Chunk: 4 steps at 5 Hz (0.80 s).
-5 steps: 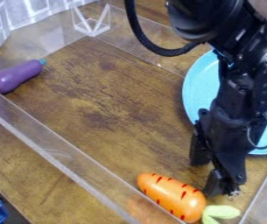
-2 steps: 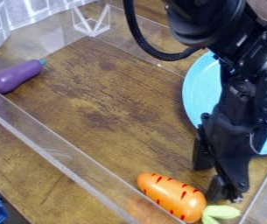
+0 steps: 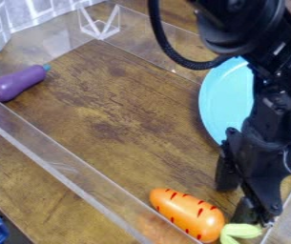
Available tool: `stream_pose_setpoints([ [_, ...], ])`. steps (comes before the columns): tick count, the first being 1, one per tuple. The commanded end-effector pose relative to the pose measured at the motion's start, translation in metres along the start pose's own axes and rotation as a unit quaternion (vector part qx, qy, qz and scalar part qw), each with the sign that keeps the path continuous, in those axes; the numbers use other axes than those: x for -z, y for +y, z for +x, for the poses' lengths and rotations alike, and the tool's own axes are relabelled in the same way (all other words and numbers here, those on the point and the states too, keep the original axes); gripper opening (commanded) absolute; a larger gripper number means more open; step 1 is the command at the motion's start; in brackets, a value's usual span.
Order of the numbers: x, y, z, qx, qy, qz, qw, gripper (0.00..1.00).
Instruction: Move the carrot to the right side
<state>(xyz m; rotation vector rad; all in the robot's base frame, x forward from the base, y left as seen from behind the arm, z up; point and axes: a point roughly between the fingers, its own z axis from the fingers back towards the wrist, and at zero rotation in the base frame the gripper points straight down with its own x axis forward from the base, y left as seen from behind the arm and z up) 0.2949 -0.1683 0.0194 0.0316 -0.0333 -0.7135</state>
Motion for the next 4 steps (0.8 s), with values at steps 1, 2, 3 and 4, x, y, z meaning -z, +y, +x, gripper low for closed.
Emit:
stream_pose_setpoints([
  [1,-0.003,-0.0067,0.0032,-0.026,-0.002,0.003,0.9997,1.0],
  [2,-0.0024,-0.0072,0.0034,-0.055,0.004,0.004,0.9985,1.0],
  [3,-0.0017,-0.009,0.0045,-0.043,0.007,0.004,0.9991,1.0],
  [4,-0.0013,-0.0103,0.0055,-0.033,0.011,0.004,0.9994,1.0],
])
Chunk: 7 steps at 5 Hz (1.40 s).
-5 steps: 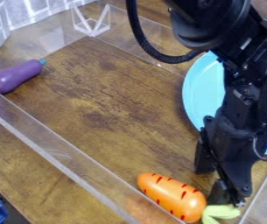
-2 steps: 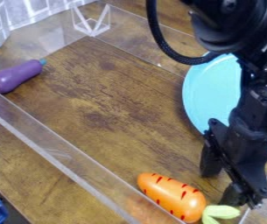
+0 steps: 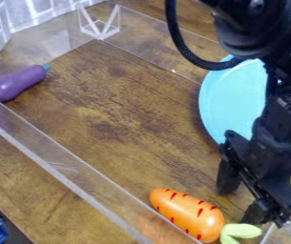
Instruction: Move the carrot to the right side
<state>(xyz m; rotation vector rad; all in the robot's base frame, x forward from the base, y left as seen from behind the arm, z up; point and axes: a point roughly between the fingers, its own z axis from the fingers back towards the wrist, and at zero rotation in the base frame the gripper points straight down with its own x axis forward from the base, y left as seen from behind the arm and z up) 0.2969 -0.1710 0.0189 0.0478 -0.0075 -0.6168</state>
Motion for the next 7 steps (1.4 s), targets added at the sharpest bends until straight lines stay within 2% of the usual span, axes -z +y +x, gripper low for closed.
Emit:
stream_pose_setpoints([
  [1,-0.002,-0.007,-0.001,0.042,-0.002,0.001,0.9991,1.0],
  [2,-0.001,-0.004,-0.003,0.068,0.001,0.002,0.9977,1.0],
  [3,-0.001,-0.002,-0.002,0.065,0.005,0.003,0.9978,1.0],
  [4,-0.001,-0.004,-0.007,0.022,0.014,-0.001,0.9997,1.0],
  [5,-0.001,-0.005,-0.012,-0.023,0.023,-0.005,0.9995,1.0],
  [7,-0.002,-0.003,-0.045,-0.006,0.035,-0.007,0.9993,1.0],
])
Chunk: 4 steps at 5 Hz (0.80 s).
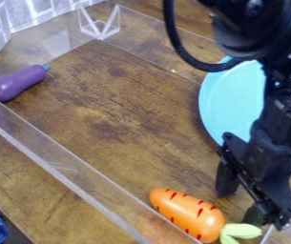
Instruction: Move the carrot to the right side
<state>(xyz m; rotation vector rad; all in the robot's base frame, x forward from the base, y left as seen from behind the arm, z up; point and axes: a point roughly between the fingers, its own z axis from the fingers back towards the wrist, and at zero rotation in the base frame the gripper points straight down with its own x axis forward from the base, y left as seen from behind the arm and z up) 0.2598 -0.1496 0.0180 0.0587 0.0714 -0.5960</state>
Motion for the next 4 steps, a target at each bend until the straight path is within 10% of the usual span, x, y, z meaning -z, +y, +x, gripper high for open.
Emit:
stream_pose_setpoints([
  [1,-0.003,0.004,-0.008,0.002,0.004,0.0,1.0,1.0],
  [2,-0.004,0.007,-0.004,-0.003,0.004,0.002,1.0,1.0],
  [3,-0.004,0.009,-0.002,-0.006,0.003,0.004,1.0,0.0],
  [4,-0.004,0.002,0.004,-0.01,0.002,0.005,0.9999,0.0],
])
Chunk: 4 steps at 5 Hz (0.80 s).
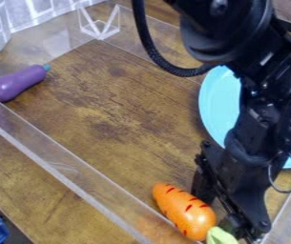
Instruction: Move the carrot to the right side
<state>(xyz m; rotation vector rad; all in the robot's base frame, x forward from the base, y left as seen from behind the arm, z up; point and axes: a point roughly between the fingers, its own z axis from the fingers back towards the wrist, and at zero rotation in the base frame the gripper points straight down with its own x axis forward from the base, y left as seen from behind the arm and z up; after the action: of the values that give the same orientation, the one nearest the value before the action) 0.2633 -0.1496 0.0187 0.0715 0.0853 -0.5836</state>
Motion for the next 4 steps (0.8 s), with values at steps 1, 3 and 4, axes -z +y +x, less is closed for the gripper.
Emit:
stream_pose_setpoints([
  [1,-0.004,-0.009,0.005,-0.003,-0.007,0.003,1.0,0.0],
  [3,-0.006,-0.028,0.013,0.001,-0.011,0.006,0.9999,0.0],
  [4,-0.008,-0.025,0.026,0.021,-0.013,0.011,0.9996,0.0],
])
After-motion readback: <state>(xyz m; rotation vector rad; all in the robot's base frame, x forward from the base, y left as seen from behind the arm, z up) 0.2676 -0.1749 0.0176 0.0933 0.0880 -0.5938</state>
